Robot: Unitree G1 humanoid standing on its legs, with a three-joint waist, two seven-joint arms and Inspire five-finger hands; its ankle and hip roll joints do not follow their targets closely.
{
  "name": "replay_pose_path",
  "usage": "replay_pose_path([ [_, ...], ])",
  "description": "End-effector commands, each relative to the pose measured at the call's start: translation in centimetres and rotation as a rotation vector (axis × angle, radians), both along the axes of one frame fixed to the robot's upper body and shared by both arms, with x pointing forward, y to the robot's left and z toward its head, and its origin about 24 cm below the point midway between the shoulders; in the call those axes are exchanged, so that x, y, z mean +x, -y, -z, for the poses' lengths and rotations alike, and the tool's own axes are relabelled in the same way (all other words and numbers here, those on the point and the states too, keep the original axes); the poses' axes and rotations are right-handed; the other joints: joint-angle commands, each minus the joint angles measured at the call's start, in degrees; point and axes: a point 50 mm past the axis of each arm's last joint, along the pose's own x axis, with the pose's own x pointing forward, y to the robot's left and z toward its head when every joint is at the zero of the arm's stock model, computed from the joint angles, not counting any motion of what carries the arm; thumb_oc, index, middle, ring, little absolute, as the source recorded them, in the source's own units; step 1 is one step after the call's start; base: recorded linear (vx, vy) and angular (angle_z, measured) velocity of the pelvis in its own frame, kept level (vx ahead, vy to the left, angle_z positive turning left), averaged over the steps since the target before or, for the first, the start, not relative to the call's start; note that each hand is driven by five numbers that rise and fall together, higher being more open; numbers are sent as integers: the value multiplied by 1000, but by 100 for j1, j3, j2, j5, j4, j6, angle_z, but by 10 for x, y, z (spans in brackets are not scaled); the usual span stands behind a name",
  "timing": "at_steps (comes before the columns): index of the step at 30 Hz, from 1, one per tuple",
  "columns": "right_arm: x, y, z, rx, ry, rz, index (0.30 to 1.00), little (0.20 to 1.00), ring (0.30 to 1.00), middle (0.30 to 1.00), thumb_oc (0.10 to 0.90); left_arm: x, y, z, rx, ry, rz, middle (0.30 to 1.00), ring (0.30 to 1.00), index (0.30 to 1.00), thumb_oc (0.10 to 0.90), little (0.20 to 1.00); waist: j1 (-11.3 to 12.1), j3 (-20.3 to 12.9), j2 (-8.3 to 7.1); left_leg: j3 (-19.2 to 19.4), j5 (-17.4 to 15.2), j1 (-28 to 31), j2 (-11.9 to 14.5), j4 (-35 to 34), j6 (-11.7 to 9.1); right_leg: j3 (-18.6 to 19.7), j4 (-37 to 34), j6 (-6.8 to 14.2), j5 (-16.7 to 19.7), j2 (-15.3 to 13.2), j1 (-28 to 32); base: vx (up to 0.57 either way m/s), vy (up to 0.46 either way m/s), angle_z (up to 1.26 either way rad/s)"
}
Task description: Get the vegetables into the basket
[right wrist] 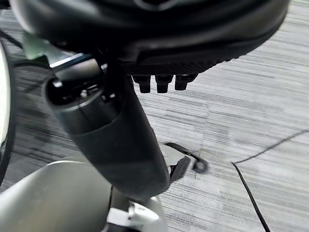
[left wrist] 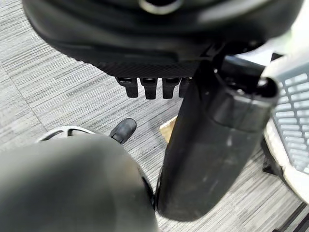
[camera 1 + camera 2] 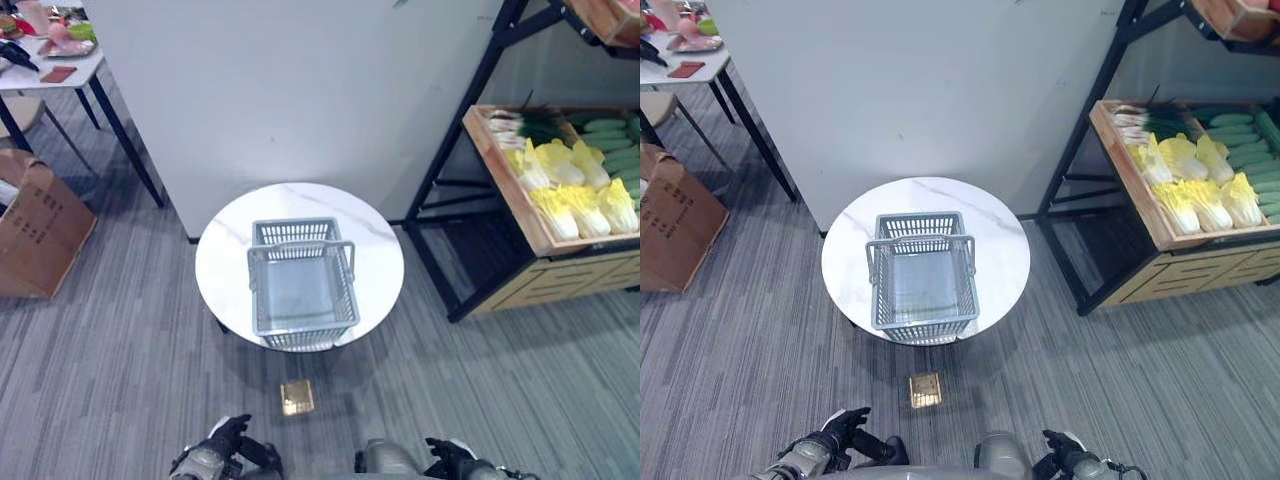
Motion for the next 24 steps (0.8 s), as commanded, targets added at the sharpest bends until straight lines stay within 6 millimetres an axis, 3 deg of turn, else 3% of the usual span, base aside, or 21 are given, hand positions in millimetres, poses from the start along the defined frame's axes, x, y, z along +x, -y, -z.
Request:
replay_pose_path([
  [1, 26, -37, -1, 112, 102, -63, 1000, 1000, 1000, 1000, 900, -12, 2, 4, 9, -25, 24, 1000, 1000, 1000, 900, 1000, -190, 41, -57, -204, -218, 451, 31, 52, -614, 143, -1766, 169, 1430, 23, 419, 83, -13, 14],
  [6, 22, -34, -1, 101, 108, -51, 1000, 1000, 1000, 1000, 900, -18, 2, 6, 11, -42, 8, 1000, 1000, 1000, 900, 1000, -157, -72, -80, -153, -262, 498, 53, 46, -646, 111, -2194, 111, 1332, 62, 754, 33, -24, 13],
  [10, 17, -20, -2, 77, 122, 44, 1000, 1000, 1000, 1000, 900, -26, 0, 7, 18, -57, -7, 1000, 1000, 1000, 900, 1000, -187, -212, -72, -183, -286, 577, 91, 46, -689, 129, -2352, 67, 1220, 105, 1024, 47, -31, -10],
  [14, 38, -7, -15, 66, 262, 112, 1000, 1000, 1000, 1000, 900, -35, -6, 8, 31, -76, -36, 1000, 1000, 1000, 900, 1000, -238, -304, -81, -146, -297, 677, 128, 46, -728, 160, -2383, 57, 1169, 149, 1141, 56, -44, -3],
  [17, 71, 9, -44, 34, 460, 71, 1000, 1000, 1000, 1000, 900, -43, -9, 9, 34, -90, -56, 1000, 1000, 1000, 900, 1000, -285, -351, -84, -123, -306, 739, 144, 46, -748, 207, -2379, 53, 1133, 187, 1191, 37, -25, -7],
  [21, 120, 32, -103, -87, 731, -104, 1000, 1000, 1000, 1000, 900, -48, -11, 9, 30, -103, -89, 1000, 1000, 1000, 900, 1000, -284, -413, -90, -117, -303, 830, 172, 46, -761, 247, -2324, 37, 1074, 228, 1234, 32, -17, -5],
  [22, 119, 33, -104, -88, 731, -104, 1000, 1000, 1000, 1000, 900, -48, -11, 9, 29, -103, -89, 1000, 1000, 1000, 900, 1000, -284, -411, -87, -118, -303, 832, 173, 46, -762, 245, -2323, 37, 1072, 228, 1236, 24, -18, -3],
  [24, 135, 36, -129, -124, 836, -162, 1000, 1000, 1000, 1000, 900, -49, -11, 9, 28, -104, -100, 1000, 1000, 1000, 900, 1000, -279, -442, -100, -120, -308, 849, 186, 46, -764, 246, -2304, 34, 1049, 241, 1254, 8, -5, 2],
])
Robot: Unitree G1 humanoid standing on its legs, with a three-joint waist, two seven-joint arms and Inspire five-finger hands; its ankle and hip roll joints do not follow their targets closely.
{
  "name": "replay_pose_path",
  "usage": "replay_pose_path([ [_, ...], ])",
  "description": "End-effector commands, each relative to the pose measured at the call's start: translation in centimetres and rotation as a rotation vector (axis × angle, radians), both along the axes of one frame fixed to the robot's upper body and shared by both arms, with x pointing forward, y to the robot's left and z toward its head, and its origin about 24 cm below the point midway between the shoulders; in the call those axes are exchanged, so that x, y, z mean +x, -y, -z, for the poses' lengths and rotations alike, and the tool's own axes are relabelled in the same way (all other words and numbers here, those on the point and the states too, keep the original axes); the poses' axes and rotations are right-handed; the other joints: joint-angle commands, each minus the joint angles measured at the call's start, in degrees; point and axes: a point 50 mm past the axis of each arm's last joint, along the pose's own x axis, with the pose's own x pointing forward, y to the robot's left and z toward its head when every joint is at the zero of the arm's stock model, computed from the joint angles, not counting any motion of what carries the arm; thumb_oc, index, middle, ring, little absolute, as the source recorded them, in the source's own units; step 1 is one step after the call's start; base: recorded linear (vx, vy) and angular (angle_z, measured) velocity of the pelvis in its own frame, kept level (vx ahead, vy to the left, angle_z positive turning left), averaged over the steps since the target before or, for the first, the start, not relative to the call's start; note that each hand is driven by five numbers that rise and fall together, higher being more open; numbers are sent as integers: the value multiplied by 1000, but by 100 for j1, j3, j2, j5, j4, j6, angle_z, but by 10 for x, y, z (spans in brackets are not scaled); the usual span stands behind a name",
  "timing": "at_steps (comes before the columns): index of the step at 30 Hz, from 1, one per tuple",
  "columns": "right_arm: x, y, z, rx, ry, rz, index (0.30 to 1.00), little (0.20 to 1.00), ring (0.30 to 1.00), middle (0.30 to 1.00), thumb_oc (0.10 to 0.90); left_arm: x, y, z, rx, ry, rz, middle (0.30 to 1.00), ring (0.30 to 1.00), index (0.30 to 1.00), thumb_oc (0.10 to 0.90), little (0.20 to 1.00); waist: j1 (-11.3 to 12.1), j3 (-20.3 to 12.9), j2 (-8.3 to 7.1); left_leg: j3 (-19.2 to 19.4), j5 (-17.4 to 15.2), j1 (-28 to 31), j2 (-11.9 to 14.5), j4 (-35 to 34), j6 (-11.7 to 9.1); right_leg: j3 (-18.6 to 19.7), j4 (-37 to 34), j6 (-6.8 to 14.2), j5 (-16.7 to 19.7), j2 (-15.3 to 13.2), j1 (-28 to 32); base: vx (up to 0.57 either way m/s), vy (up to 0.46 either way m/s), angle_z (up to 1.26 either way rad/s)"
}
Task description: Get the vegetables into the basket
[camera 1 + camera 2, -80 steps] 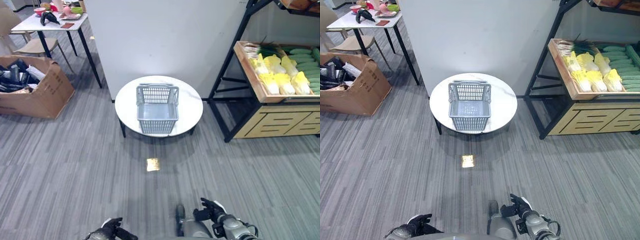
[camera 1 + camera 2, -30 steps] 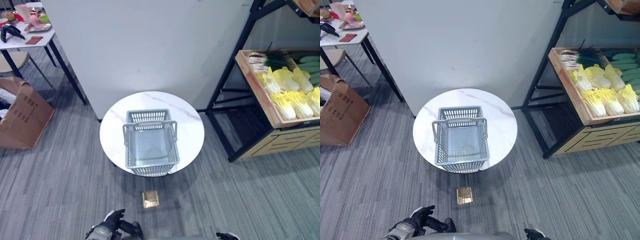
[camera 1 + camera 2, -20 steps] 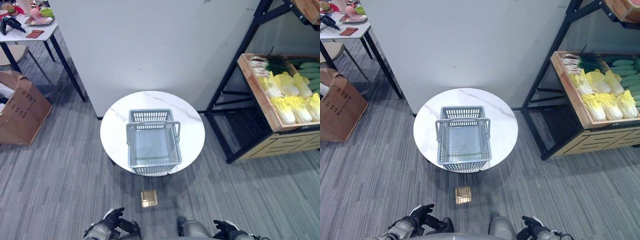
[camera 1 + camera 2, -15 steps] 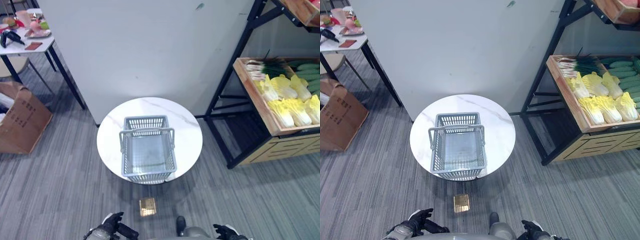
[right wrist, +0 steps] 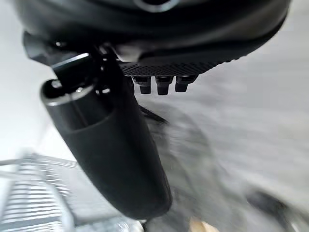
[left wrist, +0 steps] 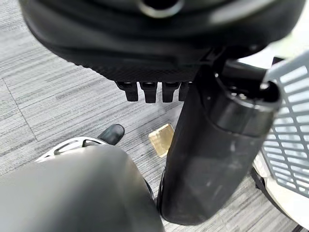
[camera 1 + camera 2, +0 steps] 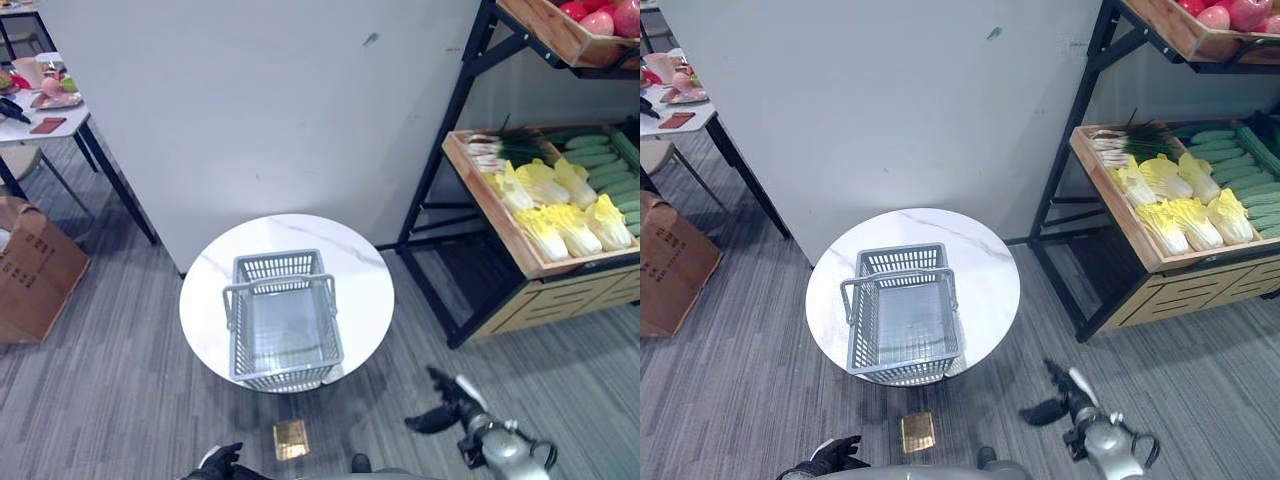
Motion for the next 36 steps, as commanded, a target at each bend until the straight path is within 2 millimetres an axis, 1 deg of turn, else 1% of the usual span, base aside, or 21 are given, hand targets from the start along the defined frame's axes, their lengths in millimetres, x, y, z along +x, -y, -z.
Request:
replay_pose_path([
  [1, 59, 6, -65, -103, 315, -103, 1000, 1000, 1000, 1000, 900, -3, -1, 1, 13, -29, 24, 1000, 1000, 1000, 900, 1000, 15, 166, -232, -115, -141, 237, -202, 40, -78, 148, 348, 545, -158, -248, 142, 0, 0, 0],
  [5, 83, -8, -112, -88, 527, -181, 1000, 1000, 1000, 1000, 900, -3, 1, 2, 13, -34, 12, 1000, 1000, 1000, 900, 1000, 41, 134, -251, -136, -149, 250, -185, 40, -85, 126, 331, 528, -188, -222, 196, 0, 0, 0],
  [6, 83, -8, -112, -88, 527, -180, 1000, 1000, 1000, 1000, 900, -3, 1, 2, 13, -34, 12, 1000, 1000, 1000, 900, 1000, 39, 137, -251, -139, -149, 251, -185, 40, -86, 123, 330, 528, -189, -223, 200, 0, 0, 0],
  [7, 94, -29, -144, -75, 655, -290, 1000, 1000, 1000, 1000, 900, -4, 2, 2, 14, -35, -13, 1000, 1000, 1000, 900, 1000, 93, 124, -275, -174, -155, 263, -179, 40, -89, 90, 300, 514, -213, -210, 236, 18, -13, 4],
  [8, 94, -29, -144, -75, 655, -291, 1000, 1000, 1000, 1000, 900, -4, 2, 2, 13, -35, -13, 1000, 1000, 1000, 900, 1000, 88, 127, -274, -178, -156, 264, -179, 40, -90, 86, 299, 514, -214, -210, 240, 27, -18, 9],
  [9, 99, -38, -155, -76, 701, -334, 1000, 1000, 1000, 1000, 900, -6, 2, 2, 17, -40, -16, 1000, 1000, 1000, 900, 1000, 123, 121, -287, -187, -155, 262, -170, 40, -90, 73, 293, 510, -219, -208, 248, 13, -6, 14],
  [10, 101, -42, -159, -75, 718, -345, 1000, 1000, 1000, 1000, 900, -6, 2, 3, 16, -40, -19, 1000, 1000, 1000, 900, 1000, 132, 126, -290, -203, -154, 260, -167, 40, -90, 58, 290, 508, -225, -208, 260, 13, -11, 13],
  [12, 109, -63, -179, -56, 791, -433, 1000, 1000, 1000, 1000, 900, -6, 3, 3, 18, -42, -20, 1000, 1000, 1000, 900, 1000, 205, 136, -313, -238, -148, 244, -158, 40, -88, 41, 293, 495, -239, -199, 272, 1, -10, 9],
  [13, 118, -74, -191, -52, 828, -474, 1000, 1000, 1000, 1000, 900, -5, 1, 2, 25, -37, -20, 1000, 1000, 1000, 900, 1000, 277, 157, -342, -275, -132, 209, -149, 40, -94, 8, 296, 493, -245, -194, 274, -5, -7, 9],
  [14, 118, -74, -191, -52, 829, -475, 1000, 1000, 1000, 1000, 900, -4, 1, 2, 25, -37, -21, 1000, 1000, 1000, 900, 1000, 267, 162, -342, -278, -131, 208, -149, 40, -94, 5, 296, 493, -246, -195, 275, -8, -8, 11],
  [17, 134, -94, -206, -43, 867, -537, 1000, 1000, 1000, 1000, 900, -6, -2, 2, 38, -42, -27, 1000, 1000, 1000, 900, 1000, 384, 181, -414, -349, -123, 165, -145, 40, -97, -46, 276, 488, -233, -192, 292, 3, -7, 15],
  [18, 134, -94, -206, -43, 867, -537, 1000, 1000, 1000, 1000, 900, -6, -2, 2, 37, -42, -27, 1000, 1000, 1000, 900, 1000, 380, 182, -413, -350, -123, 165, -145, 40, -97, -47, 276, 488, -233, -192, 293, 0, -2, 17],
  [19, 139, -100, -212, -40, 879, -555, 1000, 1000, 1000, 1000, 900, -7, -4, 2, 45, -47, -29, 1000, 1000, 1000, 900, 1000, 420, 188, -444, -366, -118, 145, -139, 40, -102, -59, 264, 485, -225, -194, 293, -23, 1, 19],
  [20, 151, -120, -215, 41, 867, -569, 1000, 1000, 1000, 1000, 900, -6, -6, 1, 59, -45, -44, 1000, 1000, 1000, 900, 1000, 533, 205, -528, -399, -109, 88, -126, 40, -113, -102, 243, 482, -204, -200, 275, -23, 1, 17],
  [21, 151, -120, -215, 41, 868, -570, 1000, 1000, 1000, 1000, 900, -6, -7, 1, 59, -44, -45, 1000, 1000, 1000, 900, 1000, 526, 207, -529, -399, -108, 88, -127, 40, -112, -102, 242, 482, -204, -201, 276, -19, 4, 10],
  [24, 159, -138, -223, 42, 864, -634, 1000, 1000, 1000, 1000, 900, -8, -8, 1, 62, -43, -73, 1000, 1000, 1000, 900, 1000, 633, 217, -621, -430, -125, 77, -127, 40, -106, -114, 228, 479, -189, -204, 298, 9, 0, 10],
  [28, 169, -150, -222, 29, 827, -661, 1000, 1000, 1000, 1000, 900, -12, -9, 1, 64, -57, -76, 1000, 1000, 1000, 900, 1000, 716, 233, -672, -473, -139, 83, -139, 40, -98, -129, 240, 477, -189, -224, 323, 1, 13, 7],
  [29, 175, -156, -216, 12, 784, -673, 1000, 1000, 1000, 1000, 900, -14, -9, 2, 64, -59, -82, 1000, 1000, 1000, 900, 1000, 792, 244, -690, -498, -144, 86, -160, 40, -85, -148, 251, 478, -189, -238, 339, 5, 18, 3],
  [31, 178, -158, -214, 10, 764, -672, 1000, 1000, 1000, 1000, 900, -14, -9, 2, 63, -61, -83, 1000, 1000, 1000, 900, 1000, 826, 255, -694, -517, -142, 78, -167, 40, -81, -158, 258, 477, -187, -246, 339, -11, 19, 8],
  [34, 188, -161, -191, 46, 639, -615, 1000, 1000, 1000, 1000, 900, -16, -9, 2, 67, -66, -84, 1000, 1000, 1000, 900, 1000, 955, 303, -697, -579, -123, 22, -200, 40, -69, -197, 234, 476, -162, -271, 325, -25, 24, 12],
  [36, 193, -162, -189, -27, 604, -649, 1000, 1000, 1000, 1000, 900, -18, -8, 2, 62, -75, -79, 1000, 1000, 1000, 900, 1000, 1004, 303, -698, -598, -125, 11, -209, 40, -66, -227, 215, 481, -157, -284, 333, -10, 18, 16],
])
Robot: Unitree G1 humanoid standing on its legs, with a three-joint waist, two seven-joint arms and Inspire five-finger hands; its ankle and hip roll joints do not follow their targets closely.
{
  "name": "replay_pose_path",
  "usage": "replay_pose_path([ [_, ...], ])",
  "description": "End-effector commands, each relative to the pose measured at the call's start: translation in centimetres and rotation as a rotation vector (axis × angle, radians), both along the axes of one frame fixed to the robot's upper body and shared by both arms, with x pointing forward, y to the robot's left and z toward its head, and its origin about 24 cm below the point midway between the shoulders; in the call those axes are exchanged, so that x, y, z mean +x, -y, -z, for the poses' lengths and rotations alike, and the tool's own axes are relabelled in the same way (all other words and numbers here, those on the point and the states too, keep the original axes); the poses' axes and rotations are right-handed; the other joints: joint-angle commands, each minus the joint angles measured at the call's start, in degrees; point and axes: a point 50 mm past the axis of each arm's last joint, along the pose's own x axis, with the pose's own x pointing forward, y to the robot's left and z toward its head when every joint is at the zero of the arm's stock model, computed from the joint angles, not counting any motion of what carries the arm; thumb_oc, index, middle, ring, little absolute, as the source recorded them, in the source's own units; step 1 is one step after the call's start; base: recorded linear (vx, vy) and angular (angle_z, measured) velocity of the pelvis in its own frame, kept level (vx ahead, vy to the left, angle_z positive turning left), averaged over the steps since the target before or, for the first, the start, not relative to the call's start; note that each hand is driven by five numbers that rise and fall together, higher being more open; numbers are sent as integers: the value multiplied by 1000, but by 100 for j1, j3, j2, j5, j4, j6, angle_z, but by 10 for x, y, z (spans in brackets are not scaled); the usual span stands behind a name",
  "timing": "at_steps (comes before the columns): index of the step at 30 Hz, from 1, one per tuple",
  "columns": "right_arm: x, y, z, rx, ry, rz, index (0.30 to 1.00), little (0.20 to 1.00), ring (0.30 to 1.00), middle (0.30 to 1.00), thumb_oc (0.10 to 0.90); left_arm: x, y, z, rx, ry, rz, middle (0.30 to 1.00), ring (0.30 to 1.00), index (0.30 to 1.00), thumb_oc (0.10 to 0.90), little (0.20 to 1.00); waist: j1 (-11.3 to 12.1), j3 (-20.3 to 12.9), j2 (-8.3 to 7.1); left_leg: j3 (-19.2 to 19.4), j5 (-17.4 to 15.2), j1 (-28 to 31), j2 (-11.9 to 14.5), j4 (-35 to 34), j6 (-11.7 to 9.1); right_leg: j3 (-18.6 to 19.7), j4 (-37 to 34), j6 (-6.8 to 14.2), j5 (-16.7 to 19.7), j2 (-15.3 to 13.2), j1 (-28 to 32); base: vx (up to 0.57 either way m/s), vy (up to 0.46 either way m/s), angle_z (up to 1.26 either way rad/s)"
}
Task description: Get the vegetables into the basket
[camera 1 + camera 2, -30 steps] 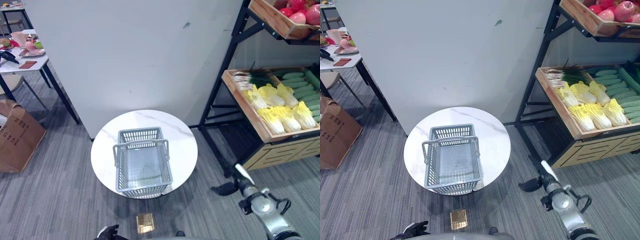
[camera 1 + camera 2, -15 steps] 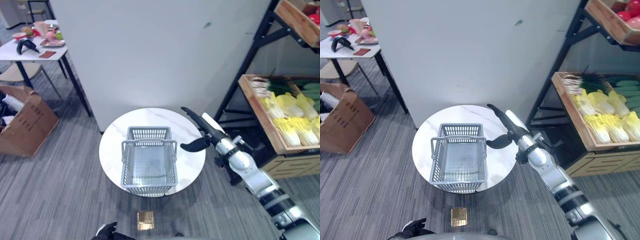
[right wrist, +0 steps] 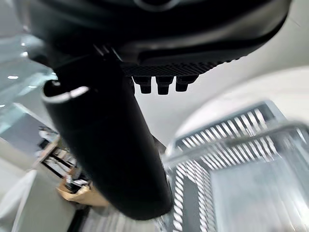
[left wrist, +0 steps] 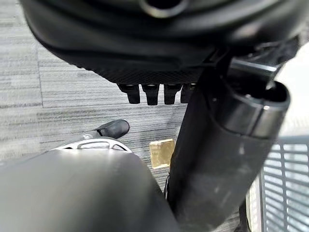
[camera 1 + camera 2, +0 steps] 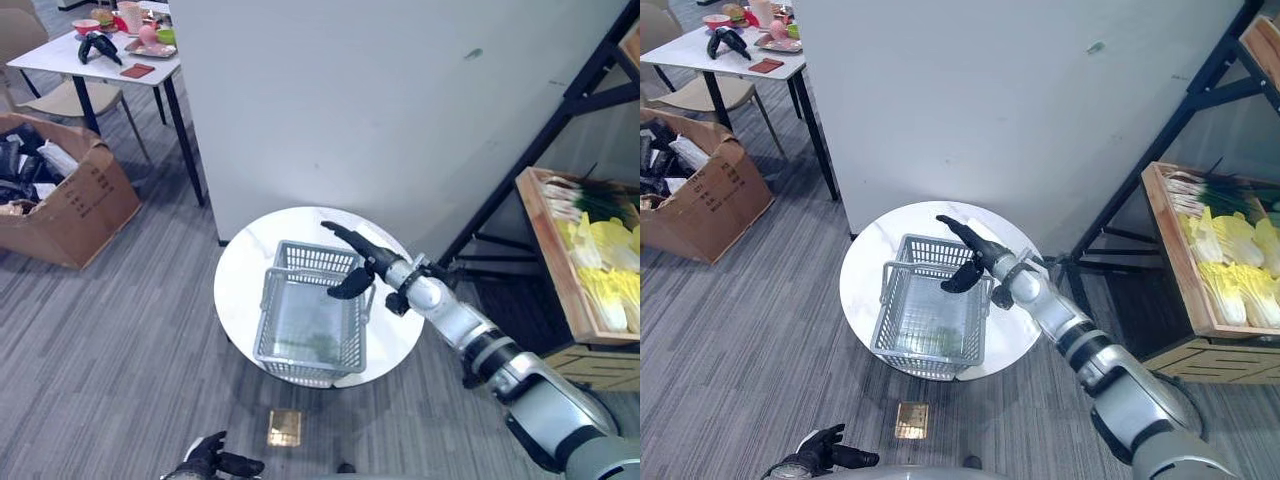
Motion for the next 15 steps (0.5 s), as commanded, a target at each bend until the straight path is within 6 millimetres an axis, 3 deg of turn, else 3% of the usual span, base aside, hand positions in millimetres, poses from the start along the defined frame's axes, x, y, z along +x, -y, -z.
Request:
replay_pose_path([
  [1, 31, -14, -60, 19, 176, -36, 1000, 1000, 1000, 1000, 900, -34, 8, 9, -3, -138, 20, 1000, 1000, 1000, 900, 1000, 64, 61, -205, 37, -207, 269, -191, 9, 7, 365, 455, 471, -167, -271, 89, -7, 10, 10],
  [9, 38, -8, -24, -110, 22, 52, 1000, 1000, 1000, 1000, 900, -31, 10, 9, -30, -124, 16, 1000, 1000, 1000, 900, 1000, 227, 111, -143, -56, -210, 225, -233, 9, 17, 324, 410, 465, -152, -292, 115, 0, 2, 1],
  [15, 50, 1, -34, -181, 43, 110, 1000, 1000, 1000, 1000, 900, -23, 10, 8, -34, -100, 25, 1000, 1000, 1000, 900, 1000, 329, 224, -122, -127, -144, 22, -228, 9, 6, 271, 337, 474, -87, -302, -9, -33, -4, 8],
])
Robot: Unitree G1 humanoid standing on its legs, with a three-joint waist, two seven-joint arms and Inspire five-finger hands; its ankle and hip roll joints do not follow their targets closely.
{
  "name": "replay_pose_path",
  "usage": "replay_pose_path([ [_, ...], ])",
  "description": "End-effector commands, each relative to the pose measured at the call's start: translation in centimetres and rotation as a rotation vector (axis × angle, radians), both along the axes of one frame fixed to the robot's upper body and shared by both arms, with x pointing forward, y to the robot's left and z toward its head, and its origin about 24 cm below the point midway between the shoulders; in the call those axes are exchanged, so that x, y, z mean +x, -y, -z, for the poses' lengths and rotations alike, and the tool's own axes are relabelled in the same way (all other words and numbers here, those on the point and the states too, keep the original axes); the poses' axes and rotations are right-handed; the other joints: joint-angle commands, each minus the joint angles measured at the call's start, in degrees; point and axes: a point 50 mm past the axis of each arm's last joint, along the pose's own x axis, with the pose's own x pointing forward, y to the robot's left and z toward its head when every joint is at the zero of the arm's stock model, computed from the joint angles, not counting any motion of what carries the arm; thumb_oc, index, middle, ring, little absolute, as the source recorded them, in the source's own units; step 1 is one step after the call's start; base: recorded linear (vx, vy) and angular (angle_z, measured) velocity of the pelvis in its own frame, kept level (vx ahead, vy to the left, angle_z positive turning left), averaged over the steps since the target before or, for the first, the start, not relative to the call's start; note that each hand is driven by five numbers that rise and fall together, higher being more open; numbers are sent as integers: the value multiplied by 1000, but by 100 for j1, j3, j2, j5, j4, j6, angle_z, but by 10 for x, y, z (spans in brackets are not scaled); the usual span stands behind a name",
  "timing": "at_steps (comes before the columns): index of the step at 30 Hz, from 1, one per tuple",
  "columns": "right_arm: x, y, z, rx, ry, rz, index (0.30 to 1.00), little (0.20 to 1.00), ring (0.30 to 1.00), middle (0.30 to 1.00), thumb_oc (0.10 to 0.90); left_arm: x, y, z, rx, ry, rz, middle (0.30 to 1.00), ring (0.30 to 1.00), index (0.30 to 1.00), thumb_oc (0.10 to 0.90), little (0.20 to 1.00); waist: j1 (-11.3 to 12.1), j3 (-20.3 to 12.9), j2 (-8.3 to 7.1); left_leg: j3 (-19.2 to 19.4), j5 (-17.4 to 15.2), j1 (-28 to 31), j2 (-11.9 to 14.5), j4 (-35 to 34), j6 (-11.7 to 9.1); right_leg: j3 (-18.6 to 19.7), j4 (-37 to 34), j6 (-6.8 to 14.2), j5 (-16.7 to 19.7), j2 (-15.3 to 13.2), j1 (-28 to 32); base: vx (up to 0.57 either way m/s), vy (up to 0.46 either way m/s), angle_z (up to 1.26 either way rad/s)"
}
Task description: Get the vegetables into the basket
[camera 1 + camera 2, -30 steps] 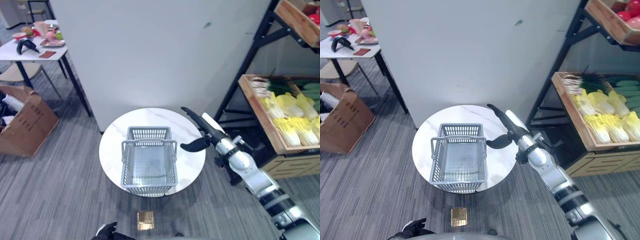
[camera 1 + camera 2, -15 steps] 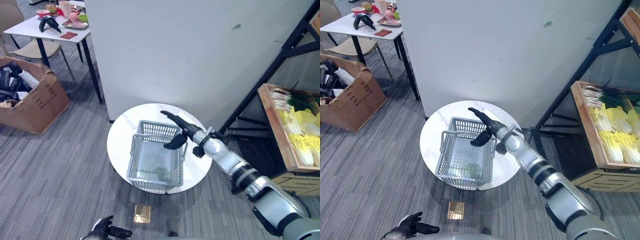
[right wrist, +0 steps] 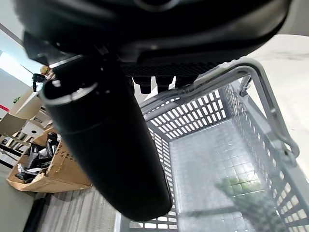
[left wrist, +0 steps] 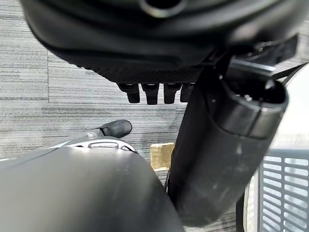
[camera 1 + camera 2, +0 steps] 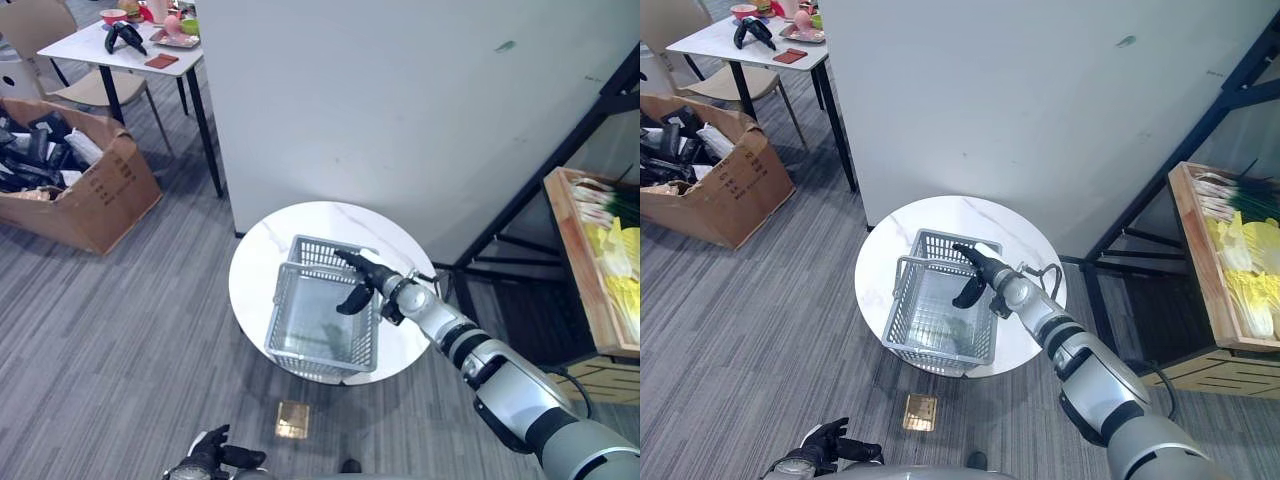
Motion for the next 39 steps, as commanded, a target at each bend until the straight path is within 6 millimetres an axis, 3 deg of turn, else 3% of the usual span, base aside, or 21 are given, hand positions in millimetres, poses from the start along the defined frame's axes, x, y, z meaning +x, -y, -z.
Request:
replay_pose_path([
  [1, 36, -7, -61, -41, 194, -5, 1000, 1000, 1000, 1000, 900, -28, 5, 8, -2, -123, 59, 1000, 1000, 1000, 900, 1000, 138, 83, -289, 5, -151, 92, -224, 3, 4, 386, 338, 447, -29, -287, -26, -34, -5, 11],
  [5, 39, 0, -61, -58, 187, 30, 1000, 1000, 1000, 1000, 900, -29, 8, 9, -7, -130, 75, 1000, 1000, 1000, 900, 1000, 199, 122, -254, -69, -124, -28, -229, 3, 3, 346, 304, 440, -21, -293, -79, -12, -3, 10],
  [6, 40, 3, -63, -67, 195, 39, 489, 489, 489, 489, 535, -28, 9, 9, -7, -130, 84, 1000, 1000, 1000, 900, 1000, 208, 141, -240, -86, -121, -54, -232, 3, 2, 335, 294, 441, -16, -296, -92, -7, -1, 10],
  [7, 40, 5, -64, -56, 200, 51, 300, 300, 300, 300, 400, -28, 10, 9, -7, -130, 87, 1000, 1000, 1000, 900, 1000, 211, 150, -228, -98, -118, -67, -234, 3, 0, 324, 287, 443, -17, -296, -96, 0, 2, 11],
  [18, 33, 6, -50, -38, 169, 54, 300, 300, 300, 300, 400, -29, 14, 10, -11, -133, 101, 1000, 1000, 1000, 900, 1000, 134, 71, -146, -78, -189, 101, -247, 3, -3, 332, 239, 438, -59, -290, 58, 24, 5, 2],
  [21, 26, 15, -36, -9, 121, 93, 300, 300, 300, 300, 400, -26, 15, 10, -12, -130, 105, 1000, 1000, 1000, 900, 1000, 64, -11, -130, -18, -225, 216, -240, 3, -1, 388, 256, 441, -72, -291, 113, 17, 15, -4],
  [24, 24, 18, -35, -12, 115, 87, 300, 300, 300, 300, 400, -28, 15, 10, -15, -134, 108, 1000, 1000, 1000, 900, 1000, 29, -49, -123, 10, -239, 264, -239, 3, -1, 405, 269, 446, -76, -295, 133, -3, 6, -4],
  [31, 10, 35, -35, 89, 137, 85, 300, 300, 300, 300, 400, -32, 15, 11, -10, -153, 113, 1000, 1000, 1000, 900, 1000, -257, -173, -82, 147, -275, 391, -212, 3, -11, 478, 343, 440, -86, -278, 135, -22, 7, -9],
  [35, -1, 51, -39, 150, 174, 96, 300, 300, 300, 300, 400, -39, 13, 12, -3, -178, 107, 1000, 1000, 1000, 900, 1000, -439, -206, -57, 255, -294, 480, -182, 3, -19, 566, 377, 435, -94, -243, 126, -7, -6, -16],
  [39, -20, 85, -32, 165, 175, 169, 300, 300, 300, 300, 400, -42, 10, 11, 1, -188, 92, 1000, 1000, 1000, 900, 1000, -604, -250, -8, 377, -291, 545, -142, 3, -47, 651, 375, 425, -113, -193, 112, -35, -26, -24],
])
